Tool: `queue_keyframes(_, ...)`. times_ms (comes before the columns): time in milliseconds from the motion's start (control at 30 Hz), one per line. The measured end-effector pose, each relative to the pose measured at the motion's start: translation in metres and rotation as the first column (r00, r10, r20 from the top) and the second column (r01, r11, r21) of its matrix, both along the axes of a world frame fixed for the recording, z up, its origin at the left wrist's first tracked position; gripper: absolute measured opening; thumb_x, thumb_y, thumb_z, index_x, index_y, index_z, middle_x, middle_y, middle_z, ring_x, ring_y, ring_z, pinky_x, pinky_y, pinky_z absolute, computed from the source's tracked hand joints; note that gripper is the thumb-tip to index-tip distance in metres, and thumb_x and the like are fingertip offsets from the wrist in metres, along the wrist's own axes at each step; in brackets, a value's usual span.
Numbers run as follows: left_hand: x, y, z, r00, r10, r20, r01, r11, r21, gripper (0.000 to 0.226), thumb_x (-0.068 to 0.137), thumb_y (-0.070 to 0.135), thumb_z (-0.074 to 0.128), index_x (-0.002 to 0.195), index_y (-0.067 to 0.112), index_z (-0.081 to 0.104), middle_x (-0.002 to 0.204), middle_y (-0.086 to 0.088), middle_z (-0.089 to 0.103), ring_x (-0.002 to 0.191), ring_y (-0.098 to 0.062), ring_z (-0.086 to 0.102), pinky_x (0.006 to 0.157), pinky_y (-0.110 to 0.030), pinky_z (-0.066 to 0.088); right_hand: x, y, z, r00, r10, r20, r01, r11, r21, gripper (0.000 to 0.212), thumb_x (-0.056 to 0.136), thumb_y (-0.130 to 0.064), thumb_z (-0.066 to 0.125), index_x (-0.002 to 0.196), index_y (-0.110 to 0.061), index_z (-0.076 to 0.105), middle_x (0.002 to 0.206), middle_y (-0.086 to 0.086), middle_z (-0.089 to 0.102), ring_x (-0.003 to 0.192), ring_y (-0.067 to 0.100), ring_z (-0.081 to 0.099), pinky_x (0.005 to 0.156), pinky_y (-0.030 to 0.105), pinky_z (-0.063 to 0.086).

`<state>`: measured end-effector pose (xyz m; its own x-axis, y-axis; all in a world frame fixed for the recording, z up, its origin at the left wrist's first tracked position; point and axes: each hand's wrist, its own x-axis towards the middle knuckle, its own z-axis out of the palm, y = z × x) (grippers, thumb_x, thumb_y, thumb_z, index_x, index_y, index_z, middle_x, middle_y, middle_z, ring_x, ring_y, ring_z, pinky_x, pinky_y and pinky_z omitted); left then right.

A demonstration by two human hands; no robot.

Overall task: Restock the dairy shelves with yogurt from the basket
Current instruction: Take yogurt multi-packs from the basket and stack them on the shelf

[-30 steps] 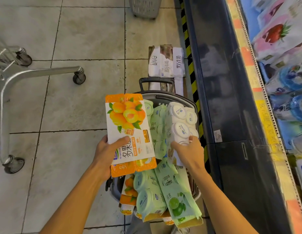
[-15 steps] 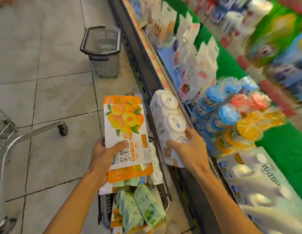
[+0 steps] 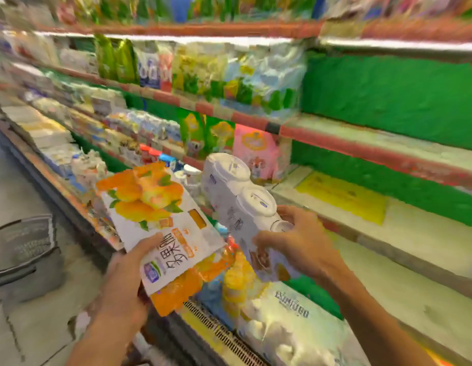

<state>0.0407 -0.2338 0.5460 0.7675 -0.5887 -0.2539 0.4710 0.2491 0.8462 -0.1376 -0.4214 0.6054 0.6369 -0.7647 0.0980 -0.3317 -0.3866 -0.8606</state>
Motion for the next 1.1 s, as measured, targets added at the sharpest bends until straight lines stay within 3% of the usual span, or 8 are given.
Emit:
queue_keyframes(133, -0.041, -0.068, 0.060, 0.983, -0.164, 0.084, 0.170, 0.984, -0.057, 0.058, 0.070, 0.032, 0.070, 0.120, 0.005, 0.068, 0.108, -0.020, 0.073, 0.077, -0.032, 0.073, 0.059, -0.042, 0.061, -0.062, -0.040, 0.052, 0.990, -0.121, 0.067, 0.127, 0.988, -0.087, 0.054, 0.042, -0.047, 0.074, 0.087, -0.017, 0.072, 0.086, 0.000, 0.075, 0.082, 0.025, 0.070, 0.072, 0.043, 0.056)
queue_keyframes(267, -0.092, -0.136, 0.096, 0.947, -0.293, 0.129, 0.308, 0.944, -0.117, 0.032, 0.085, 0.029, 0.062, 0.104, 0.006, 0.073, 0.089, -0.014, 0.076, 0.062, -0.026, 0.072, 0.050, -0.036, 0.058, -0.127, -0.084, 0.085, 0.978, -0.182, 0.100, 0.191, 0.977, -0.094, 0.050, 0.043, -0.040, 0.075, 0.087, -0.016, 0.074, 0.083, -0.002, 0.076, 0.070, 0.012, 0.067, 0.069, 0.039, 0.057)
queue_keyframes(400, -0.146, -0.209, 0.120, 0.917, -0.379, 0.128, 0.396, 0.905, -0.158, 0.026, 0.095, 0.027, 0.055, 0.109, 0.011, 0.070, 0.097, -0.015, 0.076, 0.069, -0.025, 0.074, 0.056, -0.040, 0.060, -0.198, -0.137, 0.111, 0.969, -0.231, 0.090, 0.242, 0.961, -0.133, 0.041, 0.050, -0.034, 0.076, 0.087, -0.017, 0.077, 0.081, -0.001, 0.077, 0.066, 0.009, 0.067, 0.070, 0.040, 0.059)
queue_keyframes(500, -0.183, -0.262, 0.133, 0.896, -0.416, 0.156, 0.440, 0.879, -0.186, 0.019, 0.098, 0.021, 0.053, 0.101, 0.011, 0.068, 0.087, -0.011, 0.077, 0.065, -0.021, 0.073, 0.051, -0.035, 0.060, -0.252, -0.176, 0.128, 0.953, -0.296, 0.057, 0.302, 0.937, -0.178, 0.036, 0.053, -0.033, 0.077, 0.084, -0.017, 0.077, 0.081, 0.005, 0.076, 0.063, 0.009, 0.062, 0.065, 0.039, 0.058)
queue_keyframes(633, -0.223, -0.325, 0.146, 0.872, -0.469, 0.140, 0.488, 0.852, -0.189, 0.008, 0.095, 0.017, 0.059, 0.096, 0.013, 0.067, 0.083, -0.005, 0.077, 0.065, -0.016, 0.074, 0.059, -0.032, 0.060, -0.320, -0.225, 0.141, 0.922, -0.385, -0.026, 0.369, 0.900, -0.233, 0.030, 0.059, -0.027, 0.079, 0.086, -0.016, 0.077, 0.082, 0.004, 0.077, 0.065, 0.011, 0.067, 0.062, 0.033, 0.056)
queue_keyframes(733, -0.240, -0.362, 0.150, 0.844, -0.524, 0.117, 0.536, 0.815, -0.220, 0.010, 0.094, 0.017, 0.060, 0.099, 0.013, 0.067, 0.088, -0.006, 0.078, 0.070, -0.017, 0.074, 0.065, -0.035, 0.060, -0.364, -0.259, 0.147, 0.887, -0.444, -0.125, 0.395, 0.871, -0.294, 0.036, 0.055, -0.030, 0.078, 0.086, -0.013, 0.076, 0.082, 0.004, 0.076, 0.072, 0.016, 0.071, 0.067, 0.042, 0.059)
queue_keyframes(933, -0.251, -0.416, 0.152, 0.840, -0.537, 0.074, 0.539, 0.810, -0.231, 0.025, 0.090, 0.021, 0.068, 0.114, 0.013, 0.067, 0.104, -0.008, 0.075, 0.074, -0.015, 0.073, 0.060, -0.030, 0.060, -0.413, -0.305, 0.159, 0.853, -0.458, -0.251, 0.378, 0.873, -0.307, 0.040, 0.059, -0.028, 0.078, 0.097, -0.015, 0.076, 0.092, 0.001, 0.077, 0.084, 0.016, 0.074, 0.073, 0.033, 0.060)
queue_keyframes(1100, -0.253, -0.443, 0.154, 0.835, -0.550, 0.022, 0.535, 0.801, -0.267, 0.033, 0.090, 0.019, 0.068, 0.121, 0.009, 0.064, 0.107, -0.010, 0.075, 0.071, -0.014, 0.073, 0.056, -0.027, 0.060, -0.416, -0.336, 0.160, 0.838, -0.413, -0.356, 0.317, 0.900, -0.298, 0.032, 0.073, -0.013, 0.080, 0.104, -0.017, 0.075, 0.094, -0.003, 0.077, 0.080, 0.010, 0.074, 0.074, 0.028, 0.061)
